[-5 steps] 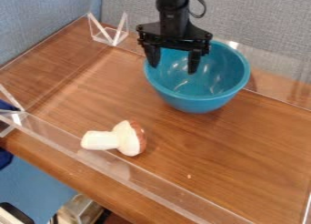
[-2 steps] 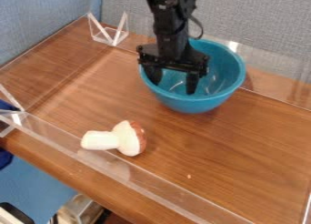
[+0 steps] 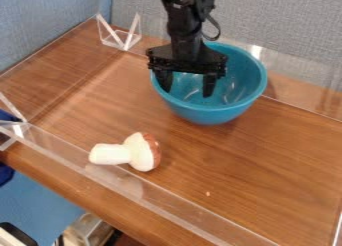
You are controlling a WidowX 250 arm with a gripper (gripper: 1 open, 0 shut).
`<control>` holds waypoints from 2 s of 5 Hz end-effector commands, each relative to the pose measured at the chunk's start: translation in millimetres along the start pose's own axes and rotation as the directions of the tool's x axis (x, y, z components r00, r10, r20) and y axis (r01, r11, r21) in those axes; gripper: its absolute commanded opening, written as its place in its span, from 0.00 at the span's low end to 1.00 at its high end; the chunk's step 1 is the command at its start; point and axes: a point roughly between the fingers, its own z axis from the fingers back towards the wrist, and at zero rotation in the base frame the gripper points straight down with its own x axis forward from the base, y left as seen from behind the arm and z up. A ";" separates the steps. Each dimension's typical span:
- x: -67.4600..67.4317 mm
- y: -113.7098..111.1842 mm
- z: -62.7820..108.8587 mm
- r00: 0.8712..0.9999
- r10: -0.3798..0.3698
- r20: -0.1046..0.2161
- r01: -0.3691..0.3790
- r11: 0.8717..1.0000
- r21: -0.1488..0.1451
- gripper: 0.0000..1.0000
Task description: Remove the mushroom from inside the blue bowl and put it on the table
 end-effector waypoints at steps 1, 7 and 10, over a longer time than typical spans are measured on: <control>19.9 2.1 4.1 0.994 0.092 0.056 -0.093 0.996 0.013 1.00; 31.0 -36.9 0.4 0.990 0.128 0.059 -0.129 0.991 0.025 1.00; 34.1 -48.1 -3.6 0.989 0.133 0.066 -0.136 0.990 0.027 1.00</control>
